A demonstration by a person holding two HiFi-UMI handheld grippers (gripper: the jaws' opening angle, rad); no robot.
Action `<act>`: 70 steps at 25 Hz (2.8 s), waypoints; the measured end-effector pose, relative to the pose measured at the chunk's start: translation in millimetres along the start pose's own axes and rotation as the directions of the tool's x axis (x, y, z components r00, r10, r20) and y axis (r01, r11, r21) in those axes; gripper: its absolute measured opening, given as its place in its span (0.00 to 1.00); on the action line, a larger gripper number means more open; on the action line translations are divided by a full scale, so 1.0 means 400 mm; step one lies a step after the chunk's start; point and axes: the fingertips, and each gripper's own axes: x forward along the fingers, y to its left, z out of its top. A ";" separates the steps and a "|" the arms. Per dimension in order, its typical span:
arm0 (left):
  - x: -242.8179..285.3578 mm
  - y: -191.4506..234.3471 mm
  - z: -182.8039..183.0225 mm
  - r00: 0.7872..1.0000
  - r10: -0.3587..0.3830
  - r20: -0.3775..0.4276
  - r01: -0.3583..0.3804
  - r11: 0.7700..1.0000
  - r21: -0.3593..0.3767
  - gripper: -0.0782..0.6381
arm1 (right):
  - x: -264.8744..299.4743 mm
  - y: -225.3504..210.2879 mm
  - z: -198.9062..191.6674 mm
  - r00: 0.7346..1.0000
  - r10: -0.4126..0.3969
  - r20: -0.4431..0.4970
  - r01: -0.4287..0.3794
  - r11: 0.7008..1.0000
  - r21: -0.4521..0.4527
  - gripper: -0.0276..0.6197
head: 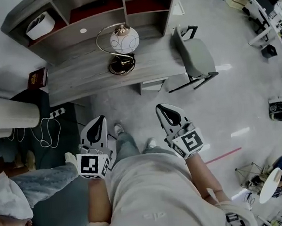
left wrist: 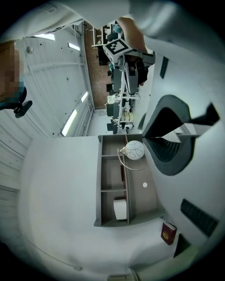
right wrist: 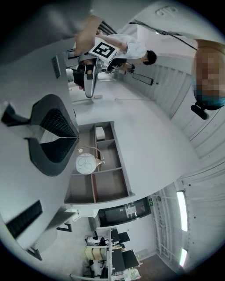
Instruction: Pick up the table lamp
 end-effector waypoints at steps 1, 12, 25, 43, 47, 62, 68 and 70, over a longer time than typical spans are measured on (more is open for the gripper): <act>0.014 0.024 -0.006 1.000 0.000 -0.001 0.000 1.000 0.001 0.13 | 0.025 -0.005 -0.006 1.000 -0.005 -0.008 0.005 1.000 -0.001 0.09; 0.182 0.350 -0.014 0.995 -0.104 0.003 0.104 0.994 0.018 0.13 | 0.345 -0.020 -0.031 0.990 -0.112 -0.083 0.114 0.993 0.013 0.09; 0.403 0.476 0.016 0.972 -0.230 -0.042 0.234 0.960 0.155 0.14 | 0.470 -0.111 -0.122 0.958 -0.250 -0.142 0.258 0.965 0.041 0.09; 0.765 0.392 0.083 0.961 -0.209 -0.180 0.265 0.879 0.396 0.30 | 0.468 -0.338 -0.221 0.962 -0.226 -0.155 0.247 0.959 0.135 0.10; 0.823 0.414 0.106 0.951 -0.253 -0.177 0.305 0.858 0.413 0.31 | 0.487 -0.355 -0.227 0.948 -0.265 -0.175 0.289 0.948 0.129 0.10; 0.879 0.356 0.118 0.849 -0.487 -0.206 0.523 0.718 0.459 0.15 | 0.559 -0.410 -0.275 0.897 -0.385 -0.218 0.422 0.892 0.162 0.10; 0.878 0.379 0.110 0.840 -0.502 -0.209 0.541 0.740 0.400 0.15 | 0.602 -0.416 -0.302 0.900 -0.370 -0.230 0.410 0.899 0.156 0.10; 0.876 0.386 0.109 0.839 -0.503 -0.207 0.542 0.745 0.388 0.15 | 0.608 -0.419 -0.318 0.900 -0.365 -0.236 0.406 0.900 0.157 0.10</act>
